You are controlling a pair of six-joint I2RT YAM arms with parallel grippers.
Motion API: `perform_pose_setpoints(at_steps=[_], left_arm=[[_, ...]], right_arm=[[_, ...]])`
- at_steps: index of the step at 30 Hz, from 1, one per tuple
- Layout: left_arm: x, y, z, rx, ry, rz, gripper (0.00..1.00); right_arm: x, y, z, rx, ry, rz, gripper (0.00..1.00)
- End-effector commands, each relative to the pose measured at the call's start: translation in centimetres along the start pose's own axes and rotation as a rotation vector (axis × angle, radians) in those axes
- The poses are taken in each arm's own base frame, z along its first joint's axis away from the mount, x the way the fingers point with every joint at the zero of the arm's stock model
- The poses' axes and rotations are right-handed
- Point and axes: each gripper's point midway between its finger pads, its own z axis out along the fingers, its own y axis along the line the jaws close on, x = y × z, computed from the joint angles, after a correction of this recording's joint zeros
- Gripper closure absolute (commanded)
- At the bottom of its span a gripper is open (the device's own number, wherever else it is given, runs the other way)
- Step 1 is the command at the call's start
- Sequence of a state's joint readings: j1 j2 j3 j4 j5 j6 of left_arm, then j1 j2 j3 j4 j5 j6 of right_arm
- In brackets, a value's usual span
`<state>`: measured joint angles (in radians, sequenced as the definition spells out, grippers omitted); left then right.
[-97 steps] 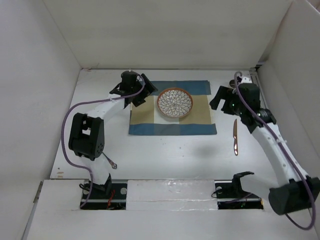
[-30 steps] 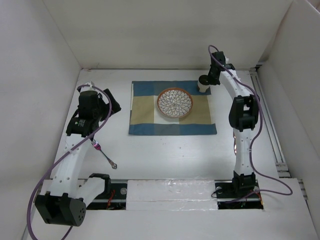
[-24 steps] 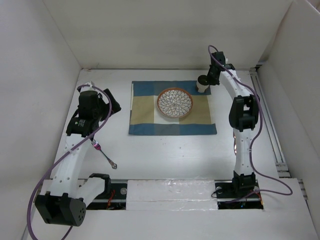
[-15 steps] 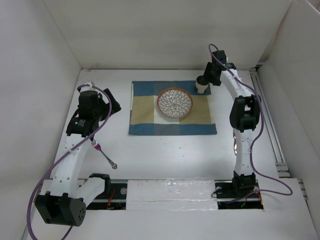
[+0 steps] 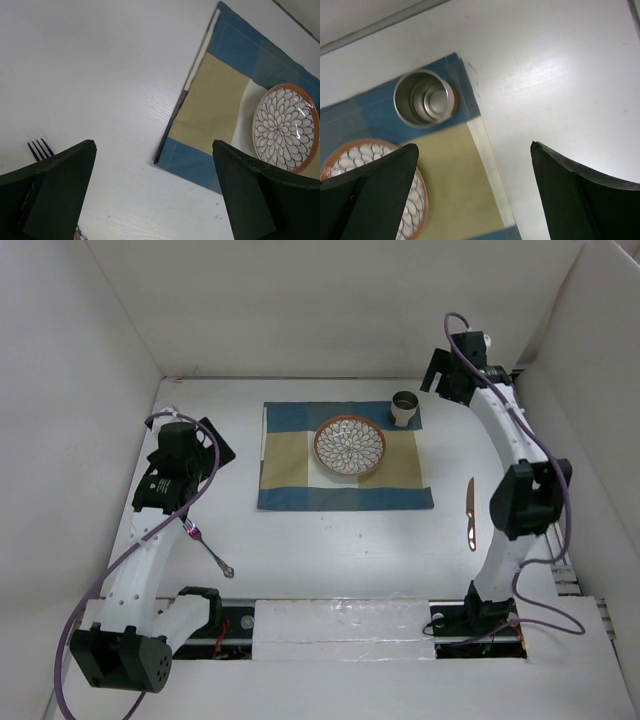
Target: Set the dinner table for one person
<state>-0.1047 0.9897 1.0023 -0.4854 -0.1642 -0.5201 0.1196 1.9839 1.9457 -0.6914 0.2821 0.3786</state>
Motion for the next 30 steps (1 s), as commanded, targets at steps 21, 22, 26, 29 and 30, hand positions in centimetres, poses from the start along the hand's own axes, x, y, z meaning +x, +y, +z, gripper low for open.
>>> perform_pose_setpoints(at_steps=[21,22,26,29,30], left_arm=[[-1.3,0.1,-1.9,0.005,-0.057,-0.038,0.00],[-1.4,0.1,-2.1,0.010,-0.064,-0.031,0.00],[-1.4,-0.3,-2.1,0.033,-0.060,-0.032,0.00],[-1.2,-0.6,-2.2,0.049,-0.049,-0.022,0.00],[-1.1,-0.7,-2.2,0.057,-0.044,-0.022,0.00]], right_arm=[[23.4,-14.0,-7.6,0.032,0.263,0.259,0.00],[24.0,-14.1,-7.7,0.037,0.271,0.267,0.00],[24.4,-15.0,-8.3,0.101,0.285,0.297,0.00],[23.7,-15.9,-8.4,0.170,0.280,0.306,0.00],[23.8,-16.2,-8.5,0.181,0.288,0.312,0.00]])
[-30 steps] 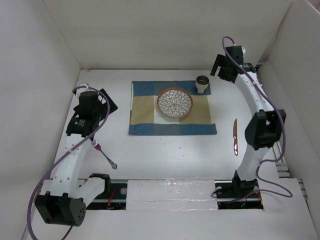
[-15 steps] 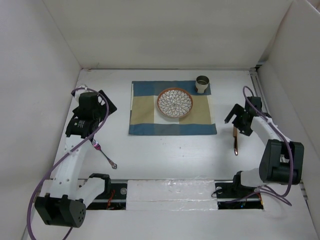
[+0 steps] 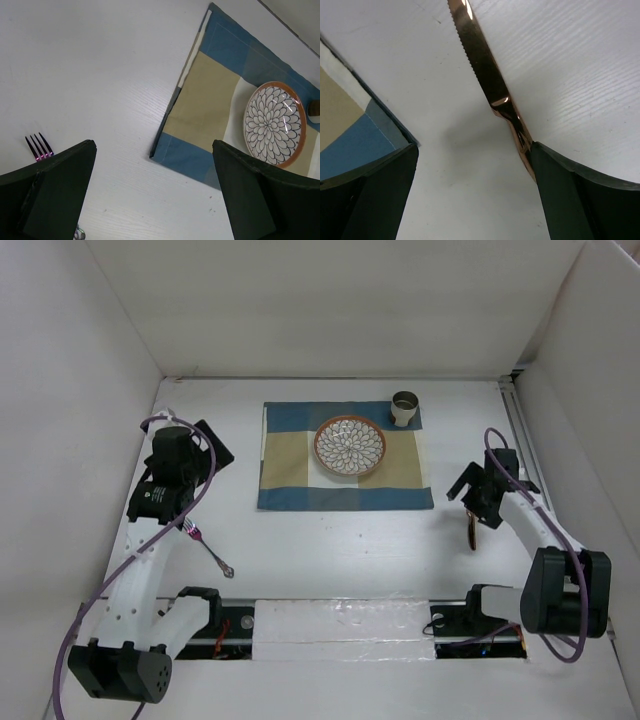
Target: Set the dinner table for one person
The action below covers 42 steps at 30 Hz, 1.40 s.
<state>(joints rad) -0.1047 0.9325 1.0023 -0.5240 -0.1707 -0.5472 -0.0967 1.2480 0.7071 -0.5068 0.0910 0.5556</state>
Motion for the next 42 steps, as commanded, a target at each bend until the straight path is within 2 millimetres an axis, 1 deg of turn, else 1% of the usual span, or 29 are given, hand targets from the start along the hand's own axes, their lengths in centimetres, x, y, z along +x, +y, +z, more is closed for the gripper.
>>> perform_pose_setpoints(at_steps=[1,3,5,6,8,9,10,11,14,15,16,17,18,19,21,24,25,28,29,30,31,33,34,35,37,42], left_arm=[[-0.9,-1.0,-0.6,0.052,-0.025,0.019,0.00],[-0.9,-1.0,-0.6,0.052,-0.025,0.019,0.00],[-1.1,-1.1,-0.6,0.057,-0.032,0.017,0.00],[-1.5,-1.3,-1.0,0.067,-0.047,0.014,0.00],[-1.5,-1.3,-1.0,0.067,-0.047,0.014,0.00],[-1.5,-1.3,-1.0,0.067,-0.048,0.023,0.00],[-1.5,-1.3,-1.0,0.067,-0.048,0.023,0.00],[-1.5,-1.3,-1.0,0.067,-0.048,0.023,0.00],[-1.8,-1.2,-1.3,0.063,-0.061,0.021,0.00],[-1.8,-1.2,-1.3,0.063,-0.061,0.021,0.00],[-1.8,-1.2,-1.3,0.063,-0.061,0.021,0.00],[-1.8,-1.2,-1.3,0.063,-0.061,0.021,0.00],[-1.8,-1.2,-1.3,0.063,-0.061,0.021,0.00],[-1.8,-1.2,-1.3,0.063,-0.061,0.021,0.00],[-1.6,-1.1,-1.0,0.058,-0.053,0.023,0.00],[-1.6,-1.1,-1.0,0.058,-0.053,0.023,0.00],[-2.1,-1.2,-1.2,0.054,-0.067,0.020,0.00],[-2.2,-1.0,-1.1,0.047,-0.072,0.020,0.00],[-2.2,-1.0,-1.1,0.046,-0.072,0.020,0.00],[-2.2,-1.0,-1.1,0.046,-0.072,0.020,0.00],[-2.2,-1.0,-1.1,0.046,-0.072,0.020,0.00],[-2.2,-1.0,-1.1,0.046,-0.072,0.020,0.00],[-2.2,-1.0,-1.1,0.046,-0.072,0.029,0.00],[-2.2,-1.0,-1.1,0.046,-0.072,0.029,0.00],[-2.5,-1.2,-1.3,0.051,-0.080,0.027,0.00],[-2.6,-1.2,-1.6,0.057,-0.088,0.025,0.00]], right_arm=[[-1.2,-0.2,-0.4,0.049,-0.024,0.051,0.00],[-1.0,-0.3,-0.2,0.044,-0.005,0.059,0.00],[-0.5,-1.1,0.7,0.070,0.034,0.079,0.00],[-0.2,-1.1,1.0,0.071,0.053,0.068,0.00],[0.2,-2.0,2.1,0.101,0.099,0.073,0.00],[0.3,-1.8,2.3,0.099,0.113,0.072,0.00],[0.5,-2.2,2.7,0.113,0.126,0.081,0.00],[0.4,-2.2,3.0,0.118,0.137,0.069,0.00],[0.3,-2.1,3.1,0.113,0.130,0.061,0.01],[0.0,-2.0,3.2,0.106,0.120,0.052,0.03],[0.1,-1.9,3.2,0.097,0.126,0.053,0.08],[0.6,-1.6,3.4,0.080,0.145,0.055,0.10],[0.7,-1.5,3.4,0.070,0.151,0.044,0.12],[1.2,-1.6,3.4,0.074,0.175,0.043,0.12],[1.2,-1.4,3.2,0.065,0.182,0.044,0.14],[1.9,-0.9,3.1,0.053,0.217,0.020,0.20],[2.1,-1.0,3.3,0.062,0.235,0.010,0.23],[2.8,-1.0,3.6,0.060,0.277,0.003,0.30],[2.8,-1.0,3.6,0.060,0.277,0.003,0.32],[2.8,-1.0,3.6,0.060,0.277,0.003,0.36],[3.1,-0.8,3.7,0.061,0.287,-0.006,0.36],[2.8,-0.6,3.7,0.062,0.275,-0.016,0.36],[3.2,-0.4,3.6,0.068,0.295,-0.031,0.36],[3.1,-0.3,3.8,0.079,0.291,-0.041,0.38],[3.2,-0.7,3.6,0.128,0.293,-0.071,0.38],[3.4,-0.4,3.5,0.118,0.299,-0.078,0.38]])
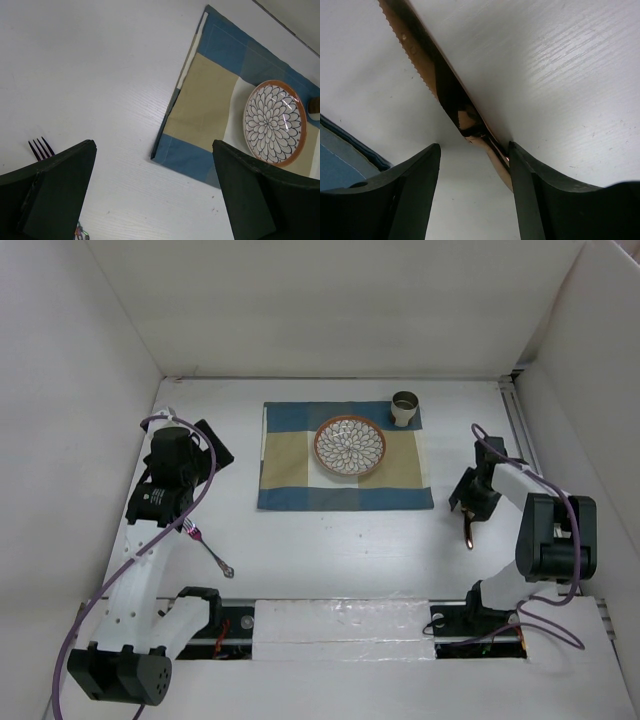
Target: Set the dinner table for one person
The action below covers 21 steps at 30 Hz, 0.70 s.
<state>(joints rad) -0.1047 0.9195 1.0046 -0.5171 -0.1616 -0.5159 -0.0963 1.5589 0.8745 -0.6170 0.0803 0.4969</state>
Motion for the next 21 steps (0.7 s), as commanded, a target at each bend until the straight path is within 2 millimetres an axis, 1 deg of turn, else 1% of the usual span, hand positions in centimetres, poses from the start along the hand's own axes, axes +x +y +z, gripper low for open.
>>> perform_pose_setpoints(at_steps=[1,3,5,7,11,12,14,17,18,20,21], left_arm=[[-2.4,-1.0,-1.2,0.036,-0.076,-0.001,0.00],[-2.4,-1.0,-1.2,0.036,-0.076,-0.001,0.00],[-2.3,-1.1,-1.2,0.045,-0.070,-0.001,0.00],[-2.3,-1.1,-1.2,0.045,-0.070,-0.001,0.00],[-2.2,-1.3,-1.2,0.053,-0.065,-0.001,0.00],[-2.2,-1.3,-1.2,0.053,-0.065,-0.001,0.00],[-2.3,-1.3,-1.5,0.058,-0.073,-0.002,0.00],[-2.2,-1.4,-1.5,0.065,-0.068,0.007,0.00],[-2.2,-1.4,-1.5,0.065,-0.068,0.007,0.00],[-2.3,-1.7,-1.5,0.078,-0.071,0.006,0.00],[-2.3,-1.7,-1.5,0.078,-0.071,0.006,0.00]], right_arm=[[2.1,0.5,0.5,-0.010,0.078,-0.021,0.38],[2.3,0.6,0.7,-0.013,0.090,-0.021,0.38],[3.3,0.4,1.0,0.007,0.129,-0.036,0.38],[3.6,0.8,0.9,-0.007,0.137,-0.048,0.38],[4.8,0.6,0.5,0.013,0.175,-0.071,0.38],[5.3,0.3,0.5,0.023,0.192,-0.072,0.38],[5.4,0.4,0.5,0.016,0.197,-0.071,0.42],[5.7,0.5,0.6,0.019,0.205,-0.080,0.45],[6.0,0.5,0.5,0.023,0.215,-0.092,0.53],[6.4,0.7,0.7,0.027,0.225,-0.104,0.56],[6.3,0.5,0.7,0.034,0.220,-0.105,0.56]])
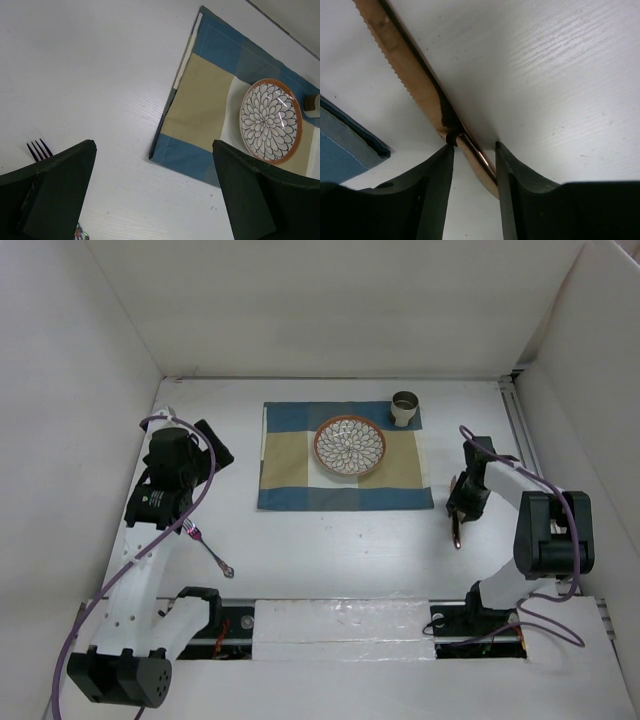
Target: Set the dinner table for one person
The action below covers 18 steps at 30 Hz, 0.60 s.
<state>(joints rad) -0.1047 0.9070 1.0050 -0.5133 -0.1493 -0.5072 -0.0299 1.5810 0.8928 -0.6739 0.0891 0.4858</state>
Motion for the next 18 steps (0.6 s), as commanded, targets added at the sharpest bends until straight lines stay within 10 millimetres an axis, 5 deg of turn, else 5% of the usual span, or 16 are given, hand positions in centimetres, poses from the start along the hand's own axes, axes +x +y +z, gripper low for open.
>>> perform_pose_setpoints(at_steps=[1,4,9,18], left_arm=[[-2.2,-1.4,-1.1,0.059,-0.064,0.001,0.00],[-2.2,-1.4,-1.1,0.059,-0.064,0.001,0.00],[-2.2,-1.4,-1.1,0.059,-0.064,0.001,0.00],[-1.7,-1.4,-1.0,0.062,-0.052,0.003,0.00]], right_arm=[[4.7,0.0,1.3,0.013,0.179,-0.027,0.56],[4.7,0.0,1.3,0.013,0.179,-0.027,0.62],[4.5,0.1,1.4,0.009,0.171,-0.027,0.98],[1.9,2.3,0.3,-0.095,0.097,-0.021,1.00]])
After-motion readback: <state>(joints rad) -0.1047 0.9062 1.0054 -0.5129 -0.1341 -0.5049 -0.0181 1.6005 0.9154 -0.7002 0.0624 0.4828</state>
